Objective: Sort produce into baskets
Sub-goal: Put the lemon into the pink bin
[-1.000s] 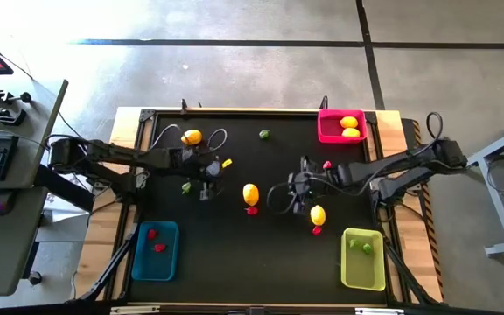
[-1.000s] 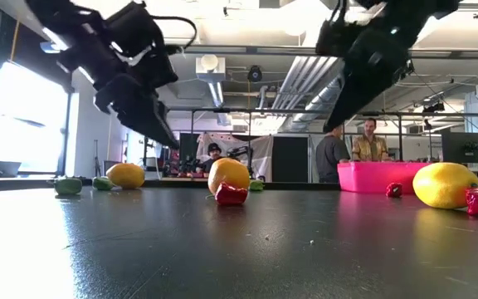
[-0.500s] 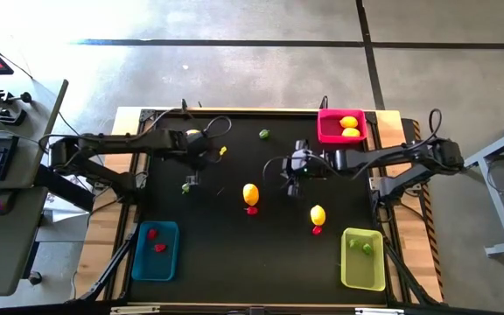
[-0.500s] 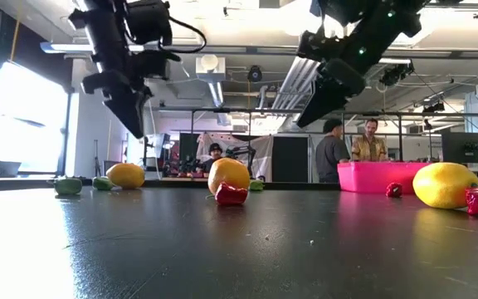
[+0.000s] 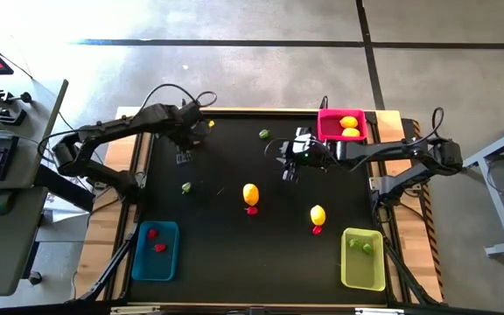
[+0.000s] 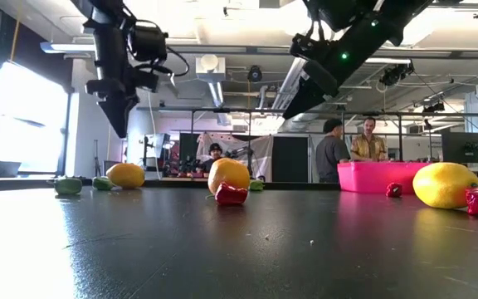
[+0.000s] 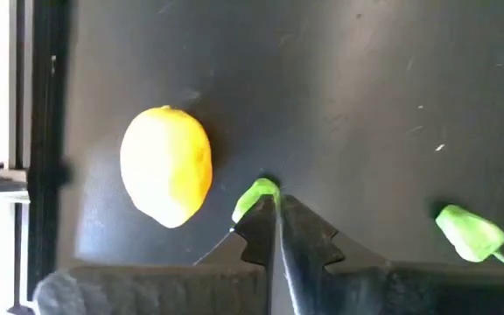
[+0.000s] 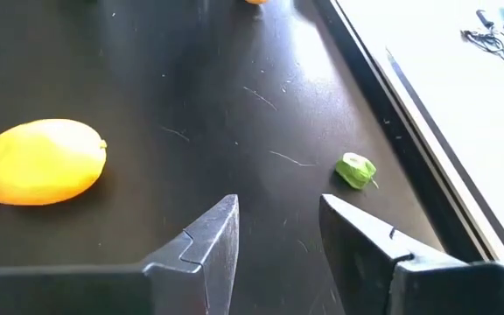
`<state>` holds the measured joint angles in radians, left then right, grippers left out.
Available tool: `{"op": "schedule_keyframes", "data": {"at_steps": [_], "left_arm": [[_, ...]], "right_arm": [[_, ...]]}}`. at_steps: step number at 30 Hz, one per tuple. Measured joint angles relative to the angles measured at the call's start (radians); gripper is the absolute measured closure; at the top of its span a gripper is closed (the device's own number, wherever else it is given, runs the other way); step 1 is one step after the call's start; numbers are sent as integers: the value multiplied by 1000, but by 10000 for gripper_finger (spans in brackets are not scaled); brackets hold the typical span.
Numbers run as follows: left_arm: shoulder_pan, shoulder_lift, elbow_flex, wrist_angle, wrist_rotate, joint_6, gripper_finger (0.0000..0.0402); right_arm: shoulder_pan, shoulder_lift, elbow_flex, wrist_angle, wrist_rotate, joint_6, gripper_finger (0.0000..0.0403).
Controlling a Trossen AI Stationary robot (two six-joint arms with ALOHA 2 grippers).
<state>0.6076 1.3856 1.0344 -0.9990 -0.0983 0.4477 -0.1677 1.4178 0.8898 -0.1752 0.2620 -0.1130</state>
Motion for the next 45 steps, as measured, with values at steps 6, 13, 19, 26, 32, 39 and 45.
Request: {"op": "schedule_keyframes", "data": {"at_steps": [6,13,19,26,32,39,45], "left_arm": [[28,44,0,31,-53,-5,334],[50,163,0,40,-192,-16,238],[59,219,0,99,-244,-16,182],[137,263,1,132,-170,-28,172],[195,307,2,161,-118,-54,172],[212,317,2,194,-71,-78,175],[213,317,2,208,-61,-79,222]], "right_arm": [[4,0,0,13,0,0,251],[5,0,0,16,0,3,251],[5,0,0,16,0,0,251],[5,0,0,16,0,-2,251],[5,0,0,16,0,-22,251],[5,0,0,16,0,-23,251],[5,0,0,16,0,-26,251]]}}
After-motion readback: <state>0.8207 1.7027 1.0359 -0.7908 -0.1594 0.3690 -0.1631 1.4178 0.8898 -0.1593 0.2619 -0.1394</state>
